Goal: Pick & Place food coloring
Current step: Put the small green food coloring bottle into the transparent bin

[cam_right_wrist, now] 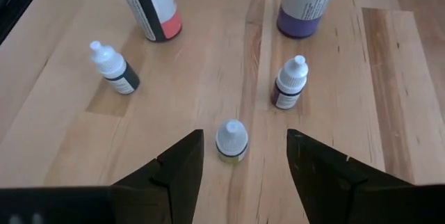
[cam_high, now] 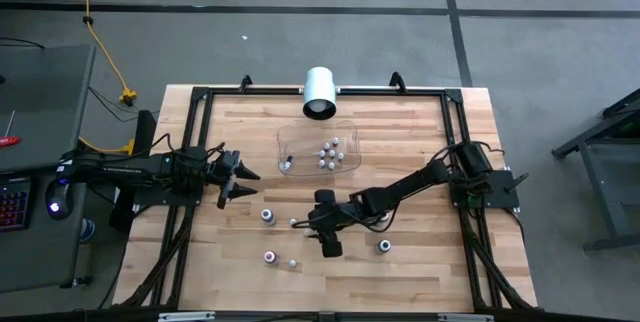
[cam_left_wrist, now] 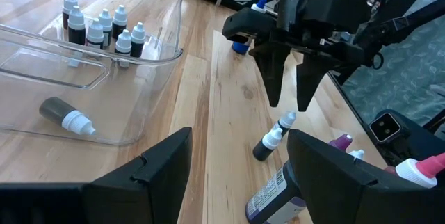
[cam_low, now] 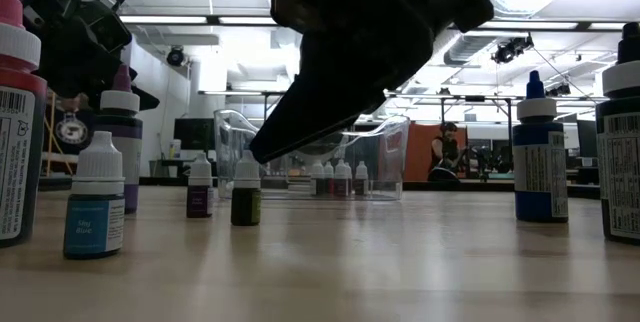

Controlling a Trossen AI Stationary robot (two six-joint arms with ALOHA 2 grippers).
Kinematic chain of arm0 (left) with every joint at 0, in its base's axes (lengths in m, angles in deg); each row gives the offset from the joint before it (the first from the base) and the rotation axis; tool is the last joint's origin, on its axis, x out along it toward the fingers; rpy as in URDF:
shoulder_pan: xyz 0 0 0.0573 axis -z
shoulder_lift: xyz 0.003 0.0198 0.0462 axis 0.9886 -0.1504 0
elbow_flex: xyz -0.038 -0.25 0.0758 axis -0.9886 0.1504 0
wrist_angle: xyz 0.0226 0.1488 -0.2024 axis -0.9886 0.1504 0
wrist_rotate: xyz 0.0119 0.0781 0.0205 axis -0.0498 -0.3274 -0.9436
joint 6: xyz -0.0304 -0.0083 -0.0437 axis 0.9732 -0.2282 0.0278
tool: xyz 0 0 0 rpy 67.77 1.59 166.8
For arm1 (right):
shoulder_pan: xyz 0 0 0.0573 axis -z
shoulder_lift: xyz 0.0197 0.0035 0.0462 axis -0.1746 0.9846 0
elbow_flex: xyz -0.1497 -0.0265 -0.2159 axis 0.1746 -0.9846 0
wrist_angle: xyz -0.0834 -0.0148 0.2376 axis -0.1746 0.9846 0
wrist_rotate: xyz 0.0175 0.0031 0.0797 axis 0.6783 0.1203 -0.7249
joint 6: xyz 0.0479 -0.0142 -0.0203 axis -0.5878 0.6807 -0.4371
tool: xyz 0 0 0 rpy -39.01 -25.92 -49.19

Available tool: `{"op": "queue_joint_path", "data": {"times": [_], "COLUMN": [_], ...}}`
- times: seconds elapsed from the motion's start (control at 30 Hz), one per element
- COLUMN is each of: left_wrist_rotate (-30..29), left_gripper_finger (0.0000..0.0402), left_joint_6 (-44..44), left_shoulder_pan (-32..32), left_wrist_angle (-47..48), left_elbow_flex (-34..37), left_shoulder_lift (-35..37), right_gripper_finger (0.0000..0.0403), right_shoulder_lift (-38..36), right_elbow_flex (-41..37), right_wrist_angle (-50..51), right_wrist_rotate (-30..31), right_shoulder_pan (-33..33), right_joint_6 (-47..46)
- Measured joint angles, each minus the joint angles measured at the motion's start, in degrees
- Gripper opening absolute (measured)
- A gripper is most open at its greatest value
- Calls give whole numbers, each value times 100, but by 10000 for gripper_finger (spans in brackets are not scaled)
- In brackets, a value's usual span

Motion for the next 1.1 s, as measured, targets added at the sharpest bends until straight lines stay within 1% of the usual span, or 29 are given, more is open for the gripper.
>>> {"op": "queue_joint_path", "data": {"times": [0.4,0.5,0.73,0.87,1.1], "left_wrist_rotate": [1,0,2,2,2], "left_gripper_finger": [234,234,234,234,234], "left_joint_6": [1,1,-1,0,-1], "left_shoulder_pan": [1,-1,-1,-1,1], "left_wrist_angle": [0,-2,0,0,-2], "left_elbow_flex": [1,1,1,1,1], "left_shoulder_lift": [1,0,2,2,2], "right_gripper_finger": [195,195,195,195,195], "right_shoulder_lift": [0,0,4,144,284], "right_elbow_flex": [0,2,2,12,120], "right_wrist_angle": [-98,-159,-132,-157,-215], "right_wrist_rotate": [9,-84,8,-84,-60], "right_shoulder_pan": [0,0,0,0,0], "right_joint_6": [-43,-87,50,97,106]}}
